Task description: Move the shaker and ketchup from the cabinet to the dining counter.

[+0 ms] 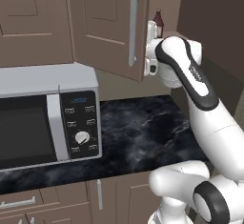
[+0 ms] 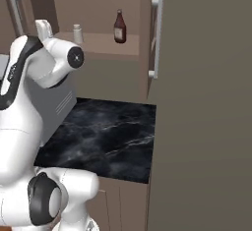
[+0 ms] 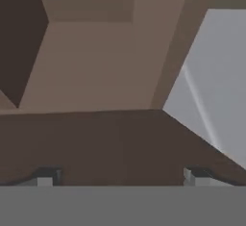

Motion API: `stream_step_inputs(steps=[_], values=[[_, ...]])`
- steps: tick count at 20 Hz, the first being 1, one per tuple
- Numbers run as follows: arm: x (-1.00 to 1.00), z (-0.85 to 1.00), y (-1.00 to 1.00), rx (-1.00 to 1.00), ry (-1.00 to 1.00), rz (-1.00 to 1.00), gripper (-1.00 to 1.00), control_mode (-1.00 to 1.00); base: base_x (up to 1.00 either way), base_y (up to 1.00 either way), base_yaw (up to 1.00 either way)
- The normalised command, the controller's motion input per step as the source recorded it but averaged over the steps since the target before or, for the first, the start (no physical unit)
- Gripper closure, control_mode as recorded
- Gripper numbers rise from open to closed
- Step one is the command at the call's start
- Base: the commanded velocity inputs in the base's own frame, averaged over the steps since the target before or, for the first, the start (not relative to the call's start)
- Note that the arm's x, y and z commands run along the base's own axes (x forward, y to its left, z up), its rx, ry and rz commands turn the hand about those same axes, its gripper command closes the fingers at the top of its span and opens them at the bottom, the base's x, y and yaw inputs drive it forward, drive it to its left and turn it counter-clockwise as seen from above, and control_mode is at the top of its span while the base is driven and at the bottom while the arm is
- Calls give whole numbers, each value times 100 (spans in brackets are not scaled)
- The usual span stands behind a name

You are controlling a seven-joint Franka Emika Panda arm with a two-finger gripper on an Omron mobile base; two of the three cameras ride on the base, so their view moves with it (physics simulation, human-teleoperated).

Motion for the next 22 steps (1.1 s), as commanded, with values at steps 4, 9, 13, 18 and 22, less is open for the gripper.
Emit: stream_step_inputs(steps=[4,9,13,18,22], values=[[-100,18,58,-6,-5,26,-100,-100,0,0,0],[-100,15,60,-6,-7,26,-100,-100,0,0,0],[-60,5,67,-1,-5,14,-100,-100,0,0,0],[6,-3,72,0,-1,-1,-100,-100,0,0,0],[16,-12,39,-5,0,-5,-100,-100,0,0,0]])
